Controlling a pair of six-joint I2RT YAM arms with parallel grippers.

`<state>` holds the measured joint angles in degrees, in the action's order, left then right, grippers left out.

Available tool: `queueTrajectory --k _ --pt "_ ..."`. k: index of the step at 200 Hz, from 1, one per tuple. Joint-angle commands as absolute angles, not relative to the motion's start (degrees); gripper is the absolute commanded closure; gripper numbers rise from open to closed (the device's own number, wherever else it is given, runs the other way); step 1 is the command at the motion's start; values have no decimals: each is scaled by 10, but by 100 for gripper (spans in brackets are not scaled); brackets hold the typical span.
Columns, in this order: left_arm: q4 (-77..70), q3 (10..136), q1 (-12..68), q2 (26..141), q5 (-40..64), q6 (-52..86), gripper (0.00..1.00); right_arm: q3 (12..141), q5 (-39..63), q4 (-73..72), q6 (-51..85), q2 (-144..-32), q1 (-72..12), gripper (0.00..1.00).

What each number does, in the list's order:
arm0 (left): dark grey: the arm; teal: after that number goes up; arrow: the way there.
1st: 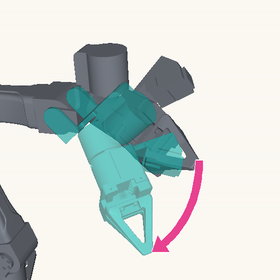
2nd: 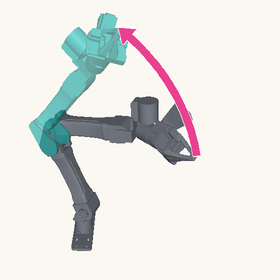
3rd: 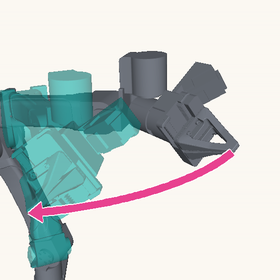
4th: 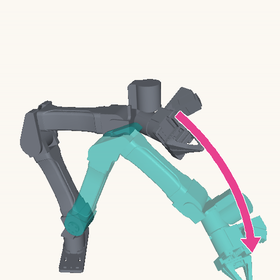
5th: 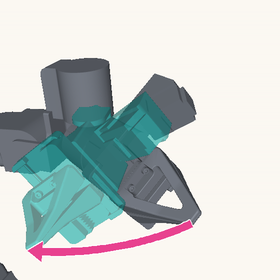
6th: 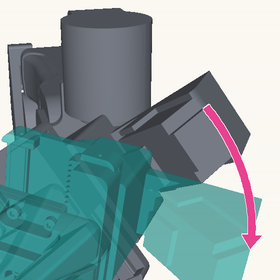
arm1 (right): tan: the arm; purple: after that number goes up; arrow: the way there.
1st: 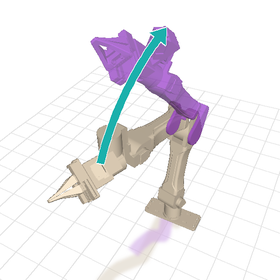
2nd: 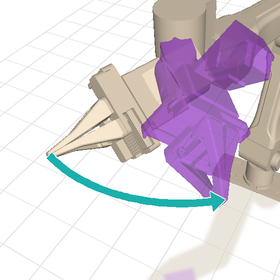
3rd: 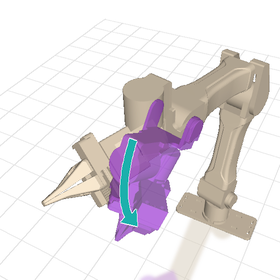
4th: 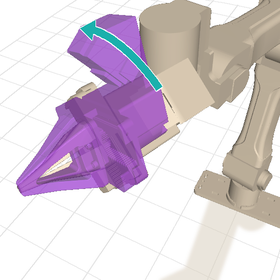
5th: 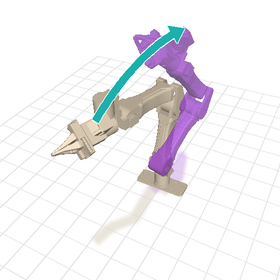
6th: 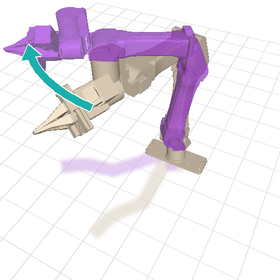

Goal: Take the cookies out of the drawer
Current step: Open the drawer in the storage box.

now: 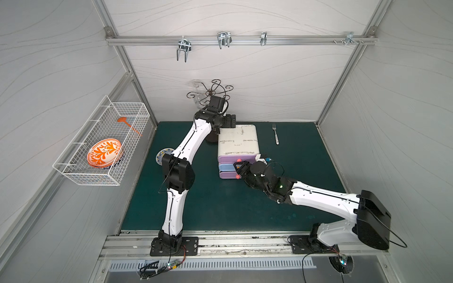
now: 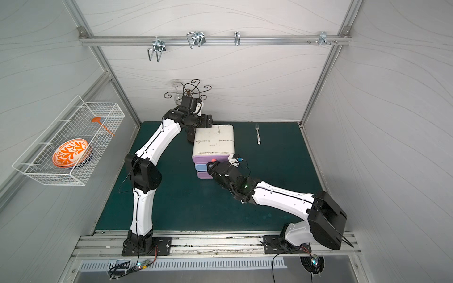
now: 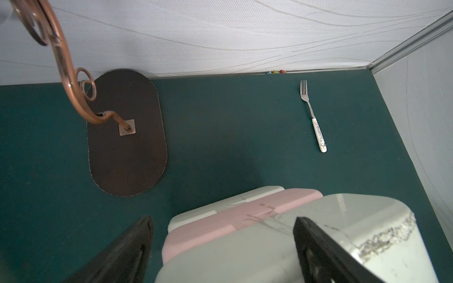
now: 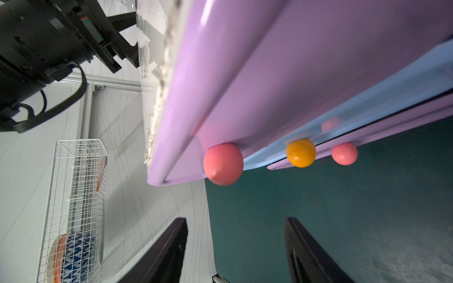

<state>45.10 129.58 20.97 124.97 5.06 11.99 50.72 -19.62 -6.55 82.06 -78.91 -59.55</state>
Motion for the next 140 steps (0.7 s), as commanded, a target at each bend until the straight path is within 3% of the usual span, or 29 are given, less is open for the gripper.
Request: queueTrajectory --k 1,140 --pt "462 1278 207 1239 60 104 6 521 -216 -86 811 -796 -588 34" --pt "450 1235 207 1218 64 94 5 566 -251 -66 795 -838 -569 45"
